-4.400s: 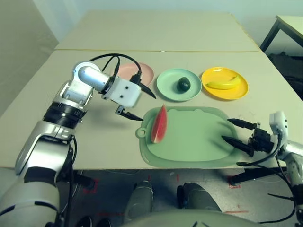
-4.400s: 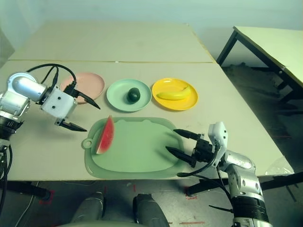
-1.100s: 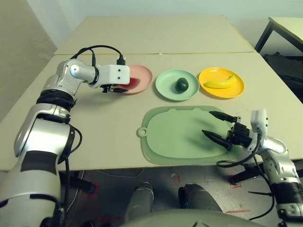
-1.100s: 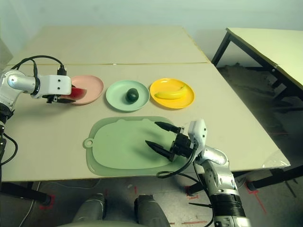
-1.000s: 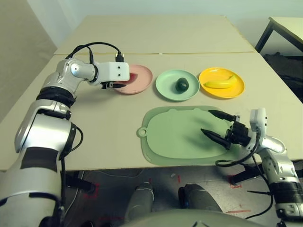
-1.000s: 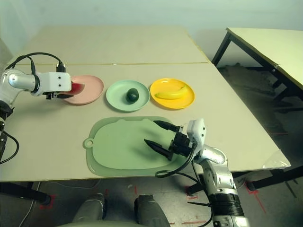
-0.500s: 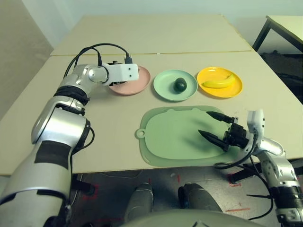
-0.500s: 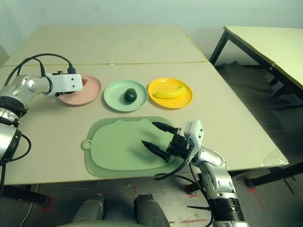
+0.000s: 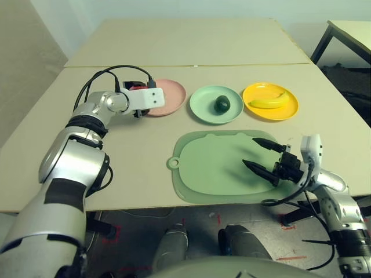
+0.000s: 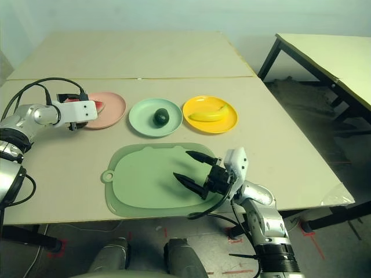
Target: Place the fruits into color-matched plates.
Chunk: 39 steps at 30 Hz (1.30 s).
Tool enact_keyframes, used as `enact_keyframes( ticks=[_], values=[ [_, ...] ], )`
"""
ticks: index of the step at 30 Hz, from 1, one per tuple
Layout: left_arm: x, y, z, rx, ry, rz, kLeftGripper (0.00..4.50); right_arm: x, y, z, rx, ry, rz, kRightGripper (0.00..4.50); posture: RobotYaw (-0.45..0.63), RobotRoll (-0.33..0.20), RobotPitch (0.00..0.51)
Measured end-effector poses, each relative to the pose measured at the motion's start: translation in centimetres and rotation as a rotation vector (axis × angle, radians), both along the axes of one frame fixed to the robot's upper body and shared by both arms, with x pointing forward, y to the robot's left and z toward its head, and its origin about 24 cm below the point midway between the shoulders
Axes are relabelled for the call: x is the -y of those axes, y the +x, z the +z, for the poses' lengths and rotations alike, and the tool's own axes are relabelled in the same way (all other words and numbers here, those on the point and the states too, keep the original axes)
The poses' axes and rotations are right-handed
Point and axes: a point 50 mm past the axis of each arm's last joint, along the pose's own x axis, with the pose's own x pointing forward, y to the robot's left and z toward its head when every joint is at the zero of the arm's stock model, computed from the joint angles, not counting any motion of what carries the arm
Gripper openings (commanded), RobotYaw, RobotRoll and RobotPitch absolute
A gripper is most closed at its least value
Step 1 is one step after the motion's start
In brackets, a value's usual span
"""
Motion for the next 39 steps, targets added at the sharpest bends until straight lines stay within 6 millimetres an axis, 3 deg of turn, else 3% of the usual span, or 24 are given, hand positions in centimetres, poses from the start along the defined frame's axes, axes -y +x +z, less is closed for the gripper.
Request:
enact_keyframes(
  ticks=[8,14,18,22,25,29,35,39],
  values=[
    [-0.1,-0.1,0.6,0.02,-0.062,-0.018,4.48,-0.1,0.2,0.1,-0.003,0.0,0.006,4.5,-0.02,0.0,0.08],
    [-1.3,-1.3,0.0,0.019,-0.411,0.005,4.48,1.3,-0.3,-0.5,-0.013,0.0,-0.094,4.5,-0.01,0.0,0.092],
    [-3.9,-3.7,-2.0,0.058,-0.779,0.111,4.48,3.6,-0.5,-1.1,0.016,0.003,-0.284,4.5,0.02,0.0,0.099],
    [-6.4,-8.7,-5.8,0.123,-1.081,0.297,4.48,6.8,-0.9,-1.9,0.058,0.024,-0.562,4.5,0.06,0.0,0.11],
    [-6.4,-12.2,-7.5,0.177,-1.218,0.417,4.48,8.6,-1.5,-2.3,0.074,0.047,-0.72,4.5,0.07,0.0,0.12],
    [-5.7,-15.7,-8.4,0.234,-1.329,0.526,4.48,10.0,-2.9,-3.1,0.074,0.035,-0.797,4.5,0.09,0.0,0.128],
    [-4.1,-17.1,-8.8,0.206,-1.362,0.569,4.48,10.6,-4.6,-3.9,0.042,0.049,-0.805,4.5,0.1,0.0,0.127],
    [-4.0,-17.1,-8.7,0.197,-1.368,0.582,4.48,10.6,-4.6,-2.8,0.06,0.122,-0.822,4.5,0.09,0.0,0.127]
  ],
)
